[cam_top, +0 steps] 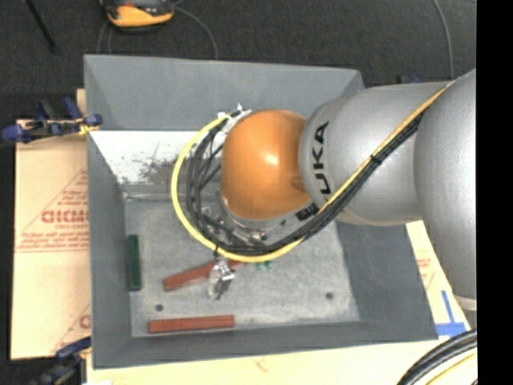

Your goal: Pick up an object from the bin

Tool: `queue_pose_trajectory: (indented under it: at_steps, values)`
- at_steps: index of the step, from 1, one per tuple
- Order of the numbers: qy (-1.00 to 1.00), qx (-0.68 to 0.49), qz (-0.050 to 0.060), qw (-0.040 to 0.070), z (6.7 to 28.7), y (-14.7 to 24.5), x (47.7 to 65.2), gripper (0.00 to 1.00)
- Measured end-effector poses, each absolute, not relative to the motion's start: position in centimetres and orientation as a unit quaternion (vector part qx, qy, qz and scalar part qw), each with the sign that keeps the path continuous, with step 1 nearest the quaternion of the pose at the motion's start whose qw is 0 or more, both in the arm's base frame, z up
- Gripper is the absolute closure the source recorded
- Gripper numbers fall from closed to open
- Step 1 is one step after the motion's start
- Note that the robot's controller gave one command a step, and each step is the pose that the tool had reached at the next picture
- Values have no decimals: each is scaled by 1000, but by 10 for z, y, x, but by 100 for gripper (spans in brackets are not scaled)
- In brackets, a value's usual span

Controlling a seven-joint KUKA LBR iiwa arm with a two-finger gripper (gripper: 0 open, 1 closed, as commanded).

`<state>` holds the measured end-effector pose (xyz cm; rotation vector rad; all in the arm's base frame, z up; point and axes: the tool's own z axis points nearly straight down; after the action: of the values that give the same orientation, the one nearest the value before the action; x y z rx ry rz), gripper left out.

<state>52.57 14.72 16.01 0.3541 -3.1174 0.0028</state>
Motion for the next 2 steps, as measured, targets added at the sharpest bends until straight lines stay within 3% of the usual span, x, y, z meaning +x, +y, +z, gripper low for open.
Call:
queue_pose_trajectory:
  at_steps: [1, 2]
  values:
    - [-996, 92, -1, -2, 161, 136, 543, 0]
    - [-989, 149, 0, -3, 110, 114, 549, 0]
